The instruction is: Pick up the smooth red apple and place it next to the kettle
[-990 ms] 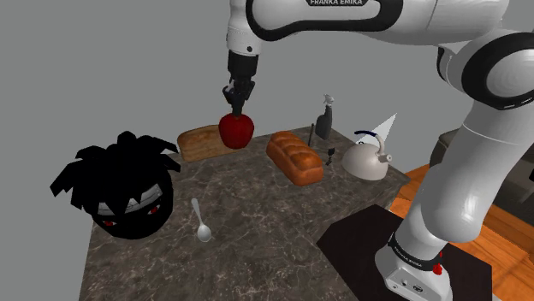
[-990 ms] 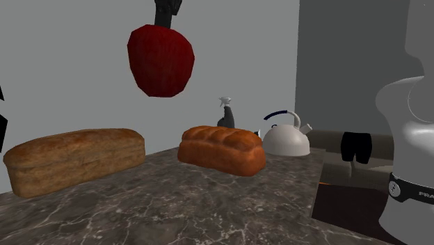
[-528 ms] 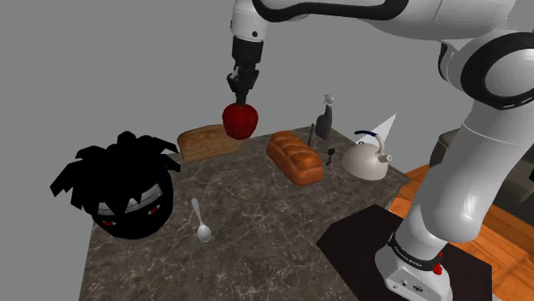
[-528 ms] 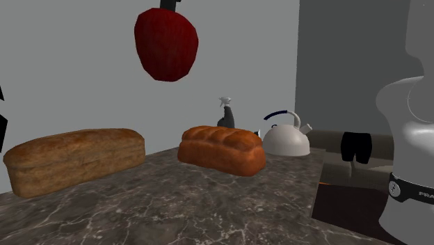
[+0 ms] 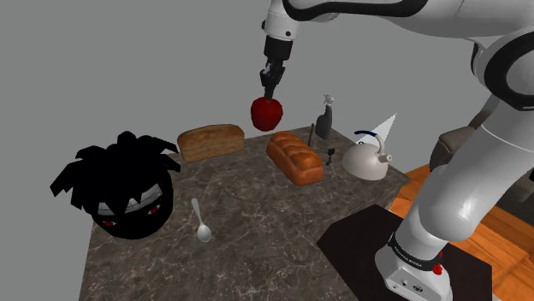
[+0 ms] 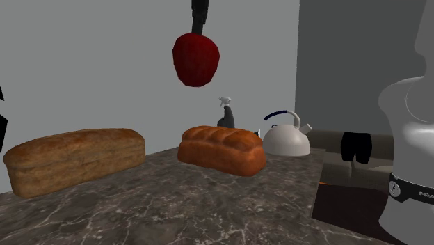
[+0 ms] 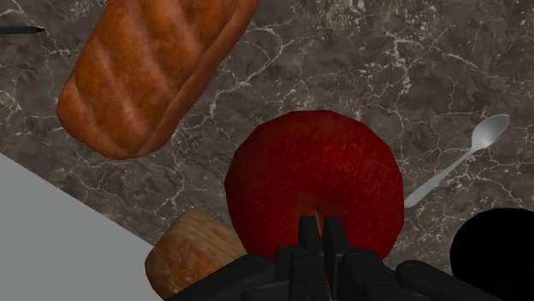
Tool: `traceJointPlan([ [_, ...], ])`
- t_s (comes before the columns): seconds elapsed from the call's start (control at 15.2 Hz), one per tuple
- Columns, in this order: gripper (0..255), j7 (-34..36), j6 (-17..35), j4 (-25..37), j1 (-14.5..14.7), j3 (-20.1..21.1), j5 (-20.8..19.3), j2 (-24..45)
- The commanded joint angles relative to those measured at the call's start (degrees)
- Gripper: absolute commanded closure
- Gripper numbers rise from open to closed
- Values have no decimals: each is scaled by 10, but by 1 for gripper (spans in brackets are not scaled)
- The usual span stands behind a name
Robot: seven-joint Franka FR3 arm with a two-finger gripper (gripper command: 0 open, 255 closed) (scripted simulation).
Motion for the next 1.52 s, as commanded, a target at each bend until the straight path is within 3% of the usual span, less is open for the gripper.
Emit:
traceJointPlan([
  [0.0,255,-28,1,-19,-11,-16,3,-17],
  [0.73,255,-182,-9,-60,-70,-112,3,-58],
  [1.45,255,-339,-28,-19,-128,-212,3,-25],
])
